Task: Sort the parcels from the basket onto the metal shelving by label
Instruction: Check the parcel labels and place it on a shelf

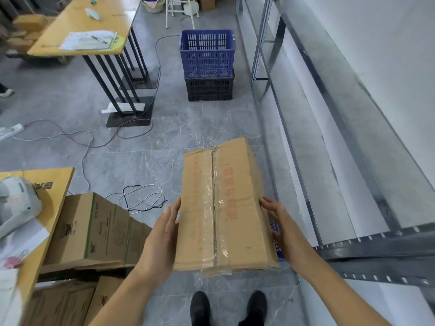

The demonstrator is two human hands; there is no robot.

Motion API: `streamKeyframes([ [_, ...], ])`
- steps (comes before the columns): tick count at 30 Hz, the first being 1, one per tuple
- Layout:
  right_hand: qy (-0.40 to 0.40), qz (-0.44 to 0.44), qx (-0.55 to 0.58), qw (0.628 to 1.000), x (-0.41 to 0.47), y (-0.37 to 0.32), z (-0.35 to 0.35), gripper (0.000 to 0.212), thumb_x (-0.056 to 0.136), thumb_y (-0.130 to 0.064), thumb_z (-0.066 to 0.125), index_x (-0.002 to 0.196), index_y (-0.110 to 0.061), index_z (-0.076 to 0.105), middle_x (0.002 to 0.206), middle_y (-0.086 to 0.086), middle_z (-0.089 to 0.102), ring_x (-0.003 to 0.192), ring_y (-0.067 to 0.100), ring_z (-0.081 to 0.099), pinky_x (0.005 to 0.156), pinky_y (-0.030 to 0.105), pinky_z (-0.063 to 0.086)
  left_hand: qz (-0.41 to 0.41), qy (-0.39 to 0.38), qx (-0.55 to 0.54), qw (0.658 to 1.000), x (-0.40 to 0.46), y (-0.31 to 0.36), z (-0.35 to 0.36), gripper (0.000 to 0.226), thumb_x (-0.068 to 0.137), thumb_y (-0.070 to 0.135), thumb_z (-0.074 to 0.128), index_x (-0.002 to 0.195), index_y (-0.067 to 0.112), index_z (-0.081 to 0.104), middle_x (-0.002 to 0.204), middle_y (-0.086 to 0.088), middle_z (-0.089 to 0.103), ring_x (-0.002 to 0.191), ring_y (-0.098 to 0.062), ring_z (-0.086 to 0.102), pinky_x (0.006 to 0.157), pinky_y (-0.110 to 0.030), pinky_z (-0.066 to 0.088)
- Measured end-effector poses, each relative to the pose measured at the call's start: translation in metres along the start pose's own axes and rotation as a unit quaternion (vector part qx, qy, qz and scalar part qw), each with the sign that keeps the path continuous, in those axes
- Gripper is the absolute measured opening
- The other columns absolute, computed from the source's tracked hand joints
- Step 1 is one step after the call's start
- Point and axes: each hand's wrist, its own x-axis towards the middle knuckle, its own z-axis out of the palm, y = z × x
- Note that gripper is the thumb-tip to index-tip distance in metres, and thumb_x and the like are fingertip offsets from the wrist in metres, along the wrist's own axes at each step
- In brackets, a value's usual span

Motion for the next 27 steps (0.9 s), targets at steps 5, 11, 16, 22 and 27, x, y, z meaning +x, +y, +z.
streamKeyframes([
  [5,-0.014,-0.030,-0.028,0.999,-0.019,-0.008,0.008,0.058,0.090,-0.068,0.038,0.130,-0.039,0.068,0.131,-0.019,0.074,0.124,0.002,0.066,0.120,0.043,0.040,-0.020,0.001,-0.002,1.000,0.003,-0.004,-0.008,0.052,0.105,0.057,0.026,0.150,0.042,0.047,0.150,0.005,0.061,0.140,-0.019,0.055,0.115,-0.048,0.038],
  [11,-0.025,-0.083,0.018,0.996,-0.030,-0.025,0.009,0.063,0.096,-0.069,0.036,0.137,-0.031,0.064,0.138,-0.009,0.072,0.129,0.012,0.066,0.105,0.035,0.050,-0.025,0.006,0.006,1.000,0.007,0.003,-0.013,0.063,0.097,0.060,0.031,0.135,0.023,0.063,0.136,-0.011,0.067,0.122,-0.033,0.055,0.108,-0.054,0.035],
  [16,-0.064,-0.110,0.080,0.989,-0.038,-0.042,0.012,0.072,0.073,-0.087,0.062,0.131,-0.045,0.068,0.126,0.004,0.074,0.107,0.021,0.069,0.083,0.036,0.060,-0.023,0.005,0.027,0.999,0.007,0.008,-0.014,0.067,0.099,0.058,0.026,0.138,0.017,0.061,0.142,-0.007,0.066,0.135,-0.027,0.057,0.115,-0.050,0.038],
  [22,-0.086,-0.106,0.134,0.981,-0.042,-0.044,0.011,0.081,0.069,-0.086,0.067,0.133,-0.036,0.067,0.133,0.005,0.069,0.106,0.024,0.065,0.077,0.037,0.061,-0.039,-0.001,0.063,0.997,0.004,0.012,-0.016,0.066,0.096,0.065,0.025,0.144,0.032,0.058,0.151,0.007,0.060,0.145,-0.016,0.048,0.123,-0.053,0.029],
  [27,-0.077,-0.104,0.116,0.985,-0.040,-0.034,0.006,0.081,0.067,-0.090,0.063,0.129,-0.039,0.071,0.136,0.001,0.072,0.112,0.020,0.071,0.092,0.040,0.062,-0.057,-0.028,0.088,0.994,0.002,0.007,-0.015,0.065,0.096,0.074,0.018,0.133,0.048,0.064,0.147,0.031,0.054,0.150,-0.010,0.031,0.121,-0.055,0.030],
])
